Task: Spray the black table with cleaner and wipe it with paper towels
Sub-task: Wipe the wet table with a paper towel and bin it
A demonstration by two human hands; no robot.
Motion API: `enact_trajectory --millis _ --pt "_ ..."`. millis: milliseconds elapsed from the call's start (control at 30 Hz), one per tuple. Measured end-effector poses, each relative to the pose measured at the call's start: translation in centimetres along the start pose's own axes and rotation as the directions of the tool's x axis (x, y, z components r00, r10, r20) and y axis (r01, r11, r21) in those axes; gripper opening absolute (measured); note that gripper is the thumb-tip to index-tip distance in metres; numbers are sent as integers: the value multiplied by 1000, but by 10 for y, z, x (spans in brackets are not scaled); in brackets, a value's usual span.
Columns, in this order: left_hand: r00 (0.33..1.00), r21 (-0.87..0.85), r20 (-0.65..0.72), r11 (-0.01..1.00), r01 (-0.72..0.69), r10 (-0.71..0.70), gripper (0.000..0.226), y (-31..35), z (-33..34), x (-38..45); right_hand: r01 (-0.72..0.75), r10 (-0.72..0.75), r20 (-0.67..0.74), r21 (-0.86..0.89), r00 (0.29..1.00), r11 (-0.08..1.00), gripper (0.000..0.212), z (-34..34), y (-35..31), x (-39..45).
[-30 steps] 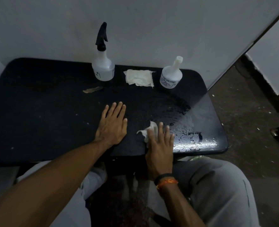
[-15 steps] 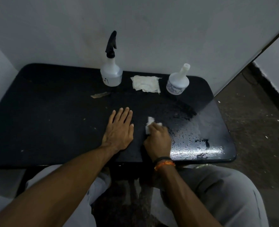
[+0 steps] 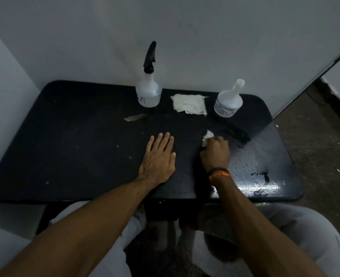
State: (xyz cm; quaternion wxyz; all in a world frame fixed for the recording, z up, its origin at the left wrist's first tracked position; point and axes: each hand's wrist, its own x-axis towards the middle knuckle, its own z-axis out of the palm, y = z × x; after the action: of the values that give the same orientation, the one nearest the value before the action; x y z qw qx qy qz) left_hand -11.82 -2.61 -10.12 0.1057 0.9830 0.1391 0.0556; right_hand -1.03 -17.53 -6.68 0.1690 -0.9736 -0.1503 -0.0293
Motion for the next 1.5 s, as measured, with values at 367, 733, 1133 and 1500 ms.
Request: enact_trajectory --millis 367,733,1133,1500 --pt "995 -72 74 996 -60 65 58 -12 -8 -4 221 -224 17 111 974 969 42 -6 10 -104" --pt "980 -11 194 998 56 -53 67 -17 -30 -8 234 -209 299 -48 931 971 54 16 -51 10" --pt "946 -129 293 975 182 -138 56 -5 -51 -12 111 -109 61 -19 992 994 60 -1 38 -160" --pt "942 -104 311 980 168 -128 55 7 -64 -31 398 -381 328 19 864 917 74 18 -32 -148"
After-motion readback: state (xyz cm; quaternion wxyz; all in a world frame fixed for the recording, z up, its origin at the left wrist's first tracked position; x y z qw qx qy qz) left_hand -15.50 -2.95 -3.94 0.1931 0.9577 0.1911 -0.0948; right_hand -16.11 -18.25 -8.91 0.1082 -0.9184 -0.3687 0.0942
